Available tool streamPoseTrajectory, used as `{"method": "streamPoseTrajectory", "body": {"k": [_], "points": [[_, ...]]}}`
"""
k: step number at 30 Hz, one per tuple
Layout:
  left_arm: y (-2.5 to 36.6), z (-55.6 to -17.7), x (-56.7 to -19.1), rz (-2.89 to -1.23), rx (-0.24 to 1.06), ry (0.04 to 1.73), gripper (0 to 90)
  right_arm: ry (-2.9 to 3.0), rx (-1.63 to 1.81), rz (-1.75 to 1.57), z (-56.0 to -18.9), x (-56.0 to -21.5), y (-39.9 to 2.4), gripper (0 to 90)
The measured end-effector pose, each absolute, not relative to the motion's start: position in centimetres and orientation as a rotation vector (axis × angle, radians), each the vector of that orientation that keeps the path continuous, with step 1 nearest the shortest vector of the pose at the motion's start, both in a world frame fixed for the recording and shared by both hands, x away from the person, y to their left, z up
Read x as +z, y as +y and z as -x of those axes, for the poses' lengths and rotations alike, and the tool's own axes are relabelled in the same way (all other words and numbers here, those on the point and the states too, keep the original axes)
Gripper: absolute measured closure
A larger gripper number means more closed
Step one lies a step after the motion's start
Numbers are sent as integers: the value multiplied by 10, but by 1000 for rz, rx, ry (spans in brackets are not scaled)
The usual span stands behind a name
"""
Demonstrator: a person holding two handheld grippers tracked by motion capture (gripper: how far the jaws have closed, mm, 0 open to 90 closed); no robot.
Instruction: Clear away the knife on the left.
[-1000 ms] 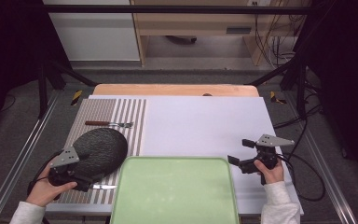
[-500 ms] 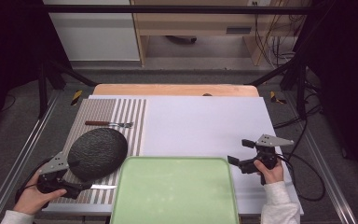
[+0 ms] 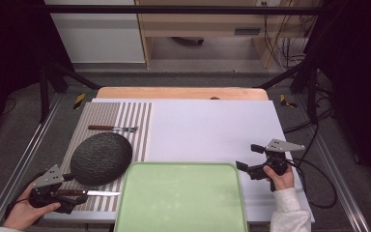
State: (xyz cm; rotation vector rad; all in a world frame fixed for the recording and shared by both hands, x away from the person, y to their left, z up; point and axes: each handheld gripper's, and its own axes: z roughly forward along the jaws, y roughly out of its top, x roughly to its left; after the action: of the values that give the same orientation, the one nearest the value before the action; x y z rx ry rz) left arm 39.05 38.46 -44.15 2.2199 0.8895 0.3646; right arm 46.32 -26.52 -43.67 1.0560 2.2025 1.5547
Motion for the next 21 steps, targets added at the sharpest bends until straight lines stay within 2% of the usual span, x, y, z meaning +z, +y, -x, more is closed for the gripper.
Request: {"method": "streamPoseTrajectory", "body": {"k": [13,21], "points": [[389,-389,-449,-2319,373,905,182,2203,1553,-1056,-463,-437,-266,6],[388,-392,-452,-2377,387,890,312,2206,1550,-1058,-463,-437,-265,6]]}}
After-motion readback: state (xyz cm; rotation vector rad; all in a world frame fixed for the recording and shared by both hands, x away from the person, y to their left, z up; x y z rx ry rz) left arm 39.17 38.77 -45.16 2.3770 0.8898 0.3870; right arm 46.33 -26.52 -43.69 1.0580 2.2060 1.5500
